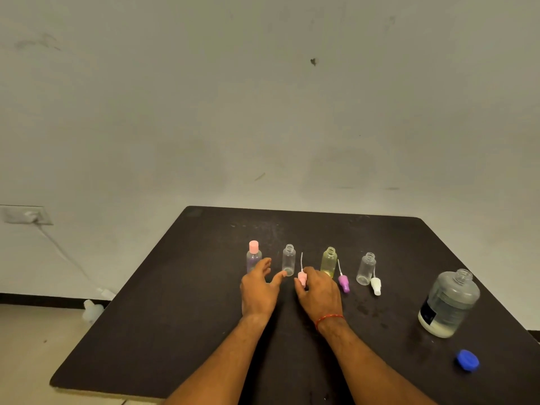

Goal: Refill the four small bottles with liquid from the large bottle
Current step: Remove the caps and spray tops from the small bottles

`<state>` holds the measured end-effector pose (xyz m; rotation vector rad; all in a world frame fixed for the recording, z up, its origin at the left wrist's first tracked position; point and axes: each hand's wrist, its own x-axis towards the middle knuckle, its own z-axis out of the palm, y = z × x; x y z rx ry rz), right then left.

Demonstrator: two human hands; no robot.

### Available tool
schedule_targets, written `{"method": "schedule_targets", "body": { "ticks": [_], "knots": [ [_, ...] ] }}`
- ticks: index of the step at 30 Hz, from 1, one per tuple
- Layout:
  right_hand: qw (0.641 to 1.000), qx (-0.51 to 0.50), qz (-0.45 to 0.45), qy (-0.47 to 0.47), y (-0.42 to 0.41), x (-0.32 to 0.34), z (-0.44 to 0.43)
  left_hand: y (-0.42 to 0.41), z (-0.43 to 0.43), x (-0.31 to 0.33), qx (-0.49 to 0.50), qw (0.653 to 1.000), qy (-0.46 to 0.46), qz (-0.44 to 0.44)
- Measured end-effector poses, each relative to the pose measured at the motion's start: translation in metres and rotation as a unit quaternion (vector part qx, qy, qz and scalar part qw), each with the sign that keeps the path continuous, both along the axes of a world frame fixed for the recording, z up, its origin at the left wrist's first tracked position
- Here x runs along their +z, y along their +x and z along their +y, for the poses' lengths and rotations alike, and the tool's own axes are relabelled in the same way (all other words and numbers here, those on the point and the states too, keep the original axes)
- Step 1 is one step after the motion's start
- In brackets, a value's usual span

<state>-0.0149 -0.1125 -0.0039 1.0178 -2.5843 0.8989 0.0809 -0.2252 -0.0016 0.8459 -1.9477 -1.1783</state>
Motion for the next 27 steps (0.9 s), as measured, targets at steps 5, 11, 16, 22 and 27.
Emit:
{"method": "schedule_targets", "body": {
  "ticks": [5, 11, 16, 22, 27],
  "knots": [
    [1.000, -0.002, -0.001, -0.013, 0.002, 0.000, 0.000, 0.014, -0.002, 0.003, 0.015, 1.000, -0.013, 0.010],
    [0.998, -0.005, -0.004, -0.063, 0.009, 0.001, 0.002, 0.028, -0.013, 0.000, 0.054, 0.997, -0.018, 0.046],
    [0.993, -0.006, 0.010, -0.115, 0.017, 0.003, 0.003, 0.037, -0.024, 0.003, 0.090, 0.995, -0.031, 0.023],
    [0.985, 0.016, 0.051, -0.165, 0.022, 0.021, -0.012, 0.037, -0.041, 0.005, 0.097, 0.994, -0.042, -0.018],
    [0.975, 0.047, 0.082, -0.199, 0.029, 0.046, -0.031, 0.025, -0.055, 0.004, 0.063, 0.996, -0.023, -0.054]
  ]
}}
